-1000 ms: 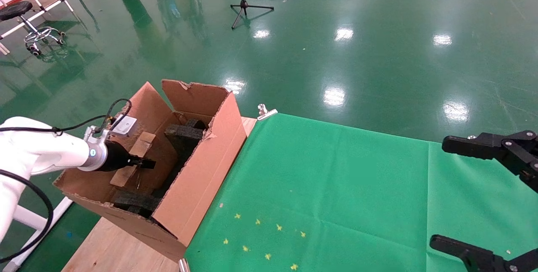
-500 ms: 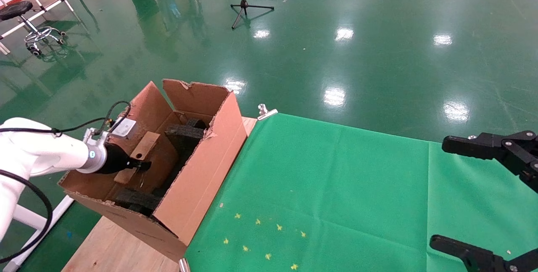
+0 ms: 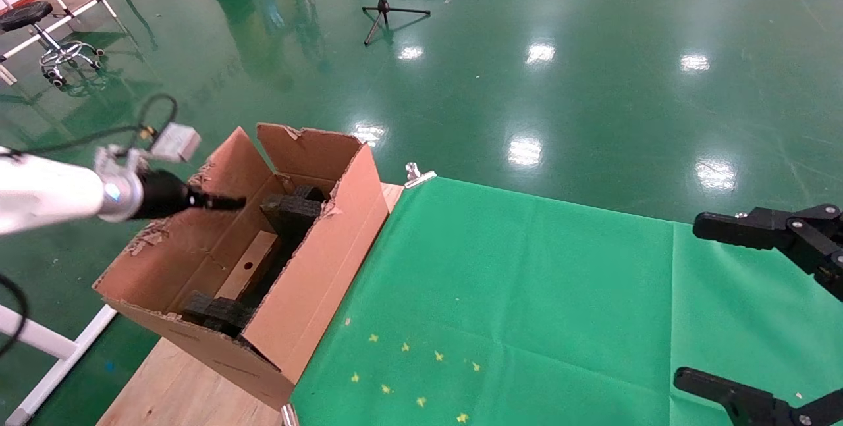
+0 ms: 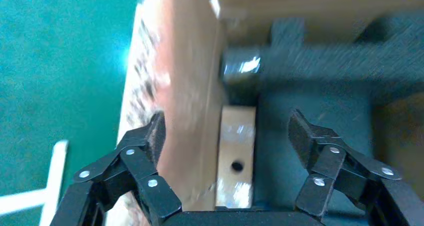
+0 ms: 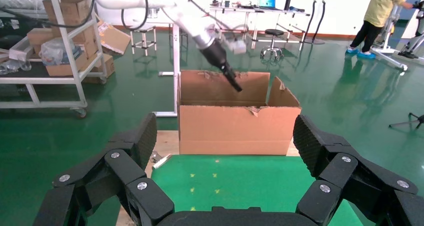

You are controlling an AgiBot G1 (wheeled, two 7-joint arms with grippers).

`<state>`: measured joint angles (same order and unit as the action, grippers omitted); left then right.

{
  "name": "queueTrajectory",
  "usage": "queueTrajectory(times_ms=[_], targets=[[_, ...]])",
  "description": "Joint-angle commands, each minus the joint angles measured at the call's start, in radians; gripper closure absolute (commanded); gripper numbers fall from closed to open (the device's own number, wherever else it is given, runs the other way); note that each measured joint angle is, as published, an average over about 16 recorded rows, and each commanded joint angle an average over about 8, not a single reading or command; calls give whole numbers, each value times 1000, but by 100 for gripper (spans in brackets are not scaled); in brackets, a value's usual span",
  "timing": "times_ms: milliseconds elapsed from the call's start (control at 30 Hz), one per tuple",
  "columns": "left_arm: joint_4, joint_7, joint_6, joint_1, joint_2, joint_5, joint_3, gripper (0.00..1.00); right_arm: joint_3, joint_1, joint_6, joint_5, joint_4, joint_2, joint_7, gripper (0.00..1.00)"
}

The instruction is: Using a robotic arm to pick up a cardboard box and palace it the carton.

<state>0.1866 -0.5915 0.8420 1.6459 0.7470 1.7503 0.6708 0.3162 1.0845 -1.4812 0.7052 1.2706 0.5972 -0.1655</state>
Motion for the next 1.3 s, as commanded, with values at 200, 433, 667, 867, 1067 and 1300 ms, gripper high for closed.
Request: queueTrajectory(times_ms=[200, 433, 667, 867, 1067, 1300], targets=[[210, 13, 161, 13, -140, -146, -87, 0, 0, 0, 0, 0, 0, 0, 0, 0], [465, -63, 238, -48, -267, -244, -138, 0, 0, 0, 0, 0, 0, 0, 0, 0], [539, -77, 245, -69, -295, -252, -142, 0, 0, 0, 0, -1, 0, 0, 0, 0], [523, -64, 250, -74, -281, -264, -145, 0, 0, 0, 0, -1, 0, 0, 0, 0], [575, -24, 285, -117, -269, -329, -166, 0, 1, 0, 0, -1, -1, 0, 1, 0], [643, 31, 333, -176, -252, -419, -196, 0, 1, 0, 0, -1, -1, 0, 1, 0]])
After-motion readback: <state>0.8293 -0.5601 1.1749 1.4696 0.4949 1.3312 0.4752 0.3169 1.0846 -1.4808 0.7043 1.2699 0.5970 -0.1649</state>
